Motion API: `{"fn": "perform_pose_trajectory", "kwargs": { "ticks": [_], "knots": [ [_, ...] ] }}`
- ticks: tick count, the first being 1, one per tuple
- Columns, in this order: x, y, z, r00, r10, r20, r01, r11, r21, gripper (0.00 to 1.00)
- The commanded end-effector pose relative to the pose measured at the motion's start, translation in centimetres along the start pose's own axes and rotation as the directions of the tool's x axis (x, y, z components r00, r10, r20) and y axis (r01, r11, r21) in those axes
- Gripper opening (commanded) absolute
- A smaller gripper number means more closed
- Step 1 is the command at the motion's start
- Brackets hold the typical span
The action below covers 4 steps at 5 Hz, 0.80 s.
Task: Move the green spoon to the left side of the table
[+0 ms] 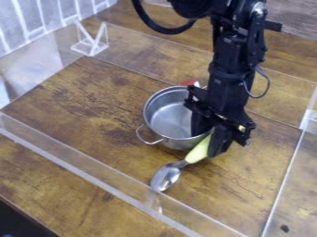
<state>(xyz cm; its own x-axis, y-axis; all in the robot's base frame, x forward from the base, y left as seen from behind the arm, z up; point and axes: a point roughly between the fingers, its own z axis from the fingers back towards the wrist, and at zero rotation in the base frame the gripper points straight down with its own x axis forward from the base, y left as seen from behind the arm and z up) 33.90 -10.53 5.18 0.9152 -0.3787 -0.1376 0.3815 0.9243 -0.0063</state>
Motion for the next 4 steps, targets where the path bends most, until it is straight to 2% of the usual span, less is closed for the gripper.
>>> {"fn": "perform_pose_trajectory", "kwargs": {
  "ticks": [1, 3, 4],
  "knots": [
    [-0.2, -0.4, 4.3, 0.993, 0.009, 0.121, -0.011, 1.000, 0.011, 0.00],
    [-0.3, -0.7, 5.7, 0.991, 0.011, 0.132, -0.012, 1.000, 0.007, 0.00],
    [-0.9, -0.1, 5.0, 0.989, -0.071, 0.130, 0.069, 0.997, 0.016, 0.00]
  ]
}}
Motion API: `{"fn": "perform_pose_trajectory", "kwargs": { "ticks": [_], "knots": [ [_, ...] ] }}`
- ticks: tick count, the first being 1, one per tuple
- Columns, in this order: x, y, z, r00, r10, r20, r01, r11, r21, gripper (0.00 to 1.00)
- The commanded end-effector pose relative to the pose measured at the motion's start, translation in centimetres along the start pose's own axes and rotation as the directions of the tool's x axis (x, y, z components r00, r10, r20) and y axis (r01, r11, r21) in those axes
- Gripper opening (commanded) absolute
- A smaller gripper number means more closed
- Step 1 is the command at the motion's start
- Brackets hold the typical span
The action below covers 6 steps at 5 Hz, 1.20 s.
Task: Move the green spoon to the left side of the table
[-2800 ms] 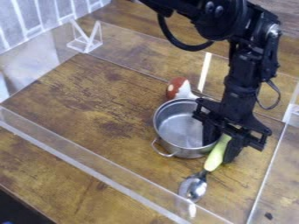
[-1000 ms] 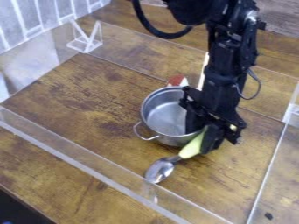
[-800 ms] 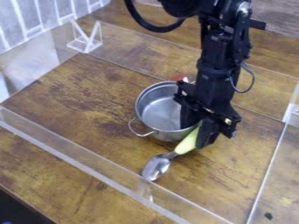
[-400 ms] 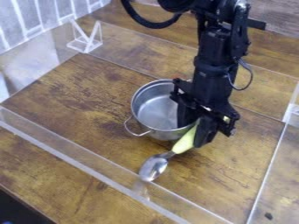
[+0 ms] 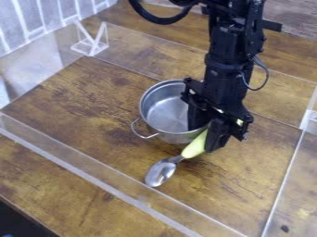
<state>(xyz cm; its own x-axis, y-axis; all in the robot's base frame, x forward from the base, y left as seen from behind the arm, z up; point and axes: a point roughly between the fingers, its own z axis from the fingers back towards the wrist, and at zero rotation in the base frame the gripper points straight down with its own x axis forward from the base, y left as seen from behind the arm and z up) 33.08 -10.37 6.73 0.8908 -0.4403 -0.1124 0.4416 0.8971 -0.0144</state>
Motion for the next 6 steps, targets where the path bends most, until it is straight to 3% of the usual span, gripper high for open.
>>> {"fn": "perform_pose_trajectory", "kwargs": {
  "ticks": [1, 4, 6],
  "knots": [
    [-0.4, 0.6, 3.0, 0.991, -0.085, 0.103, 0.083, 0.996, 0.023, 0.00],
    [-1.0, 0.8, 5.5, 0.993, -0.016, 0.115, 0.014, 1.000, 0.020, 0.00],
    [-2.5, 1.7, 7.0, 0.992, 0.016, 0.124, -0.019, 1.000, 0.022, 0.00]
  ]
}}
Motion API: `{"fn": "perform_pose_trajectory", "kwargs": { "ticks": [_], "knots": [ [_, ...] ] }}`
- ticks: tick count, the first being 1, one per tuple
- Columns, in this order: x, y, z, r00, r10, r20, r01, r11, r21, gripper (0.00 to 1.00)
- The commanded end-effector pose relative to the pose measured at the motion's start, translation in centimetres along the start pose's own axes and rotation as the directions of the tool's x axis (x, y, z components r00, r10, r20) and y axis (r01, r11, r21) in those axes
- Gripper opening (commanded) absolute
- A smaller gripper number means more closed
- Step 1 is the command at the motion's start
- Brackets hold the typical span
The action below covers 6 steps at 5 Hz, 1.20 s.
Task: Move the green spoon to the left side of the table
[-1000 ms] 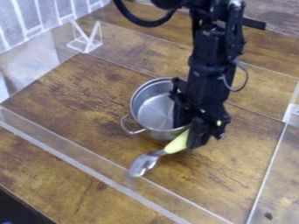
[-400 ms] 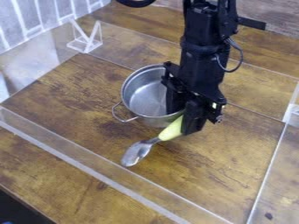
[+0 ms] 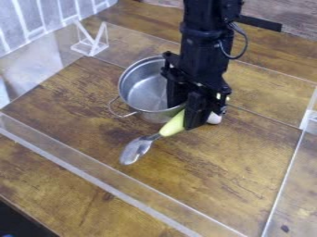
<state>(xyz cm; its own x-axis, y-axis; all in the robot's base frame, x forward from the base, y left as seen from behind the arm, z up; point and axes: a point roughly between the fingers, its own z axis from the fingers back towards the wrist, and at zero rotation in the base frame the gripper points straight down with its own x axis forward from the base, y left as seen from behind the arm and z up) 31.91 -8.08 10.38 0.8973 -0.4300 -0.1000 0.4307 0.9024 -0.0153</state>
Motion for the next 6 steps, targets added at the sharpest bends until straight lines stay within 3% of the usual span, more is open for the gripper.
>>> {"fn": "perform_pose_trajectory", "kwargs": {
  "ticks": [1, 3, 5, 6],
  "knots": [
    [-0.5, 0.0, 4.3, 0.992, 0.014, 0.122, -0.017, 1.000, 0.024, 0.00],
    [-1.4, 0.9, 5.8, 0.988, -0.047, 0.144, 0.044, 0.999, 0.027, 0.00],
    [-0.8, 1.9, 5.8, 0.983, 0.090, 0.162, -0.091, 0.996, 0.000, 0.00],
    [-0.2, 1.9, 6.0, 0.981, 0.101, 0.167, -0.100, 0.995, -0.009, 0.00]
  ]
}}
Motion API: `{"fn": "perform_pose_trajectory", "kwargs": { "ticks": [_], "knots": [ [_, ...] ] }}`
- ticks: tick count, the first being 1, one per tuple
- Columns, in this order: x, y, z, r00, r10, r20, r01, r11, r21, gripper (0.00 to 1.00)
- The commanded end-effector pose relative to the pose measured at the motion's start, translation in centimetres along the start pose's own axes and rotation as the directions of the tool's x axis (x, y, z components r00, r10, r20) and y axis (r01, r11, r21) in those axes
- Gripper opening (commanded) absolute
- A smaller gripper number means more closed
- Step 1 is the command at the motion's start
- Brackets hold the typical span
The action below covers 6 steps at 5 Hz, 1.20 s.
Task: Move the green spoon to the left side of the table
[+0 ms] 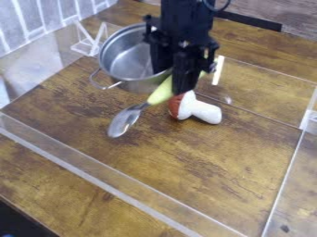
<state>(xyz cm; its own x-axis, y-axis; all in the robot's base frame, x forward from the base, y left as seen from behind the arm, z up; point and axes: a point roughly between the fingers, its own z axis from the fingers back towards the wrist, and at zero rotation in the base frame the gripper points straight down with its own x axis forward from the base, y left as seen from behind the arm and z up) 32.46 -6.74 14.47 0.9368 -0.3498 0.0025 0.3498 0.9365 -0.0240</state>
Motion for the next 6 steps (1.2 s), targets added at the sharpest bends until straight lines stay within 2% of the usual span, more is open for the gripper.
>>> {"fn": "perform_pose_trajectory", "kwargs": {
  "ticks": [1, 2, 3, 5, 6],
  "knots": [
    [1.2, 0.4, 1.1, 0.997, 0.021, 0.079, -0.021, 1.000, -0.001, 0.00],
    [1.6, 0.3, 1.2, 0.988, 0.115, 0.099, -0.114, 0.993, -0.014, 0.00],
    [1.7, 0.3, 0.6, 0.976, 0.196, 0.099, -0.195, 0.981, -0.018, 0.00],
    [0.3, 0.7, 1.3, 0.948, 0.302, 0.099, -0.302, 0.953, -0.023, 0.00],
    [1.0, 0.9, 1.2, 0.955, 0.280, 0.098, -0.279, 0.960, -0.024, 0.00]
  ]
}}
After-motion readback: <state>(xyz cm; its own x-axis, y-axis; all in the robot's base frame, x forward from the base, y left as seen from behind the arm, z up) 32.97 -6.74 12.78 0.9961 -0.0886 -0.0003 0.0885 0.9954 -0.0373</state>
